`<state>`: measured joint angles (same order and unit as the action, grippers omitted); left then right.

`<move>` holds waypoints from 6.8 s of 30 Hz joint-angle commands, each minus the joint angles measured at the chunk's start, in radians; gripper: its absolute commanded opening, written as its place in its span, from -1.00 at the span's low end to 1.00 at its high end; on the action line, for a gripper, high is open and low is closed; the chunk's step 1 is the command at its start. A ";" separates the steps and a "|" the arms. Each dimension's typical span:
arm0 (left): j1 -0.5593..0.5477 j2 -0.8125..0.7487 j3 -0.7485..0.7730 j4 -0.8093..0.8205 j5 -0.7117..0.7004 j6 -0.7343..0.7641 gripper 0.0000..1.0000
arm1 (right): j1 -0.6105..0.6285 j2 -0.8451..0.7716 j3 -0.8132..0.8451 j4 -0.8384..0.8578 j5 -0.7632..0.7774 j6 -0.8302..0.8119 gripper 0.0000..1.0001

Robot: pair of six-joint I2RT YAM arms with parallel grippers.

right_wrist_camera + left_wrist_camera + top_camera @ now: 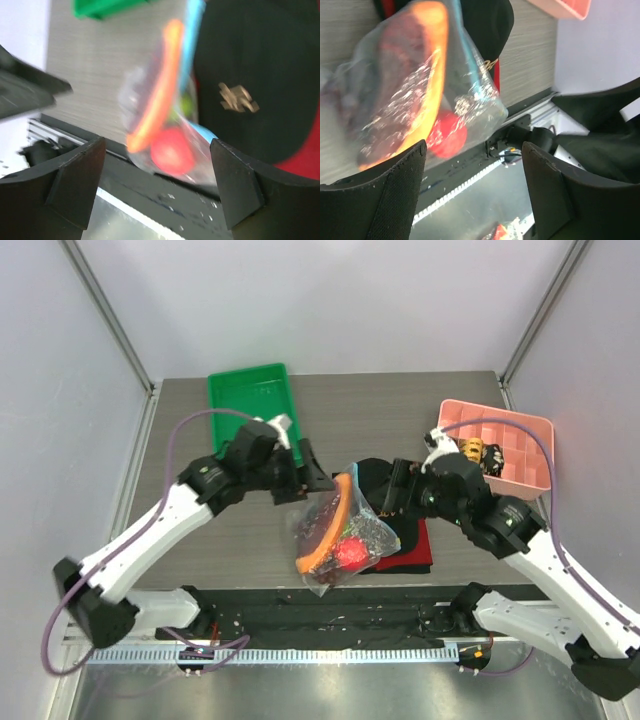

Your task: Open the zip-top bag and remove the fake food

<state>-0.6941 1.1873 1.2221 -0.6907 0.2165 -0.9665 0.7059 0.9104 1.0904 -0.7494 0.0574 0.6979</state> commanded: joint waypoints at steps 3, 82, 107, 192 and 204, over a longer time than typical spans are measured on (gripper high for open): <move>-0.131 0.285 0.253 -0.188 -0.198 0.026 0.47 | -0.026 -0.178 -0.259 0.013 -0.043 0.062 0.87; -0.120 -0.592 -0.122 -0.182 -0.245 0.608 -1.00 | 0.235 0.668 0.614 -0.098 -0.666 -0.479 -0.13; -0.122 -0.687 -0.296 0.020 -0.246 0.376 -1.00 | 0.102 0.504 -0.020 1.093 -0.872 0.023 0.37; 0.311 -0.221 -0.191 0.249 0.439 0.250 -0.09 | -0.020 0.670 0.172 0.826 -0.990 -0.132 -0.97; 0.311 -0.230 -0.208 0.189 0.388 0.288 -0.46 | -0.023 0.674 0.169 0.831 -0.996 -0.118 -0.97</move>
<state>-0.3847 0.9833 1.0073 -0.5278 0.5846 -0.6971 0.6849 1.5848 1.2209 0.0292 -0.9230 0.5713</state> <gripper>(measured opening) 0.287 0.021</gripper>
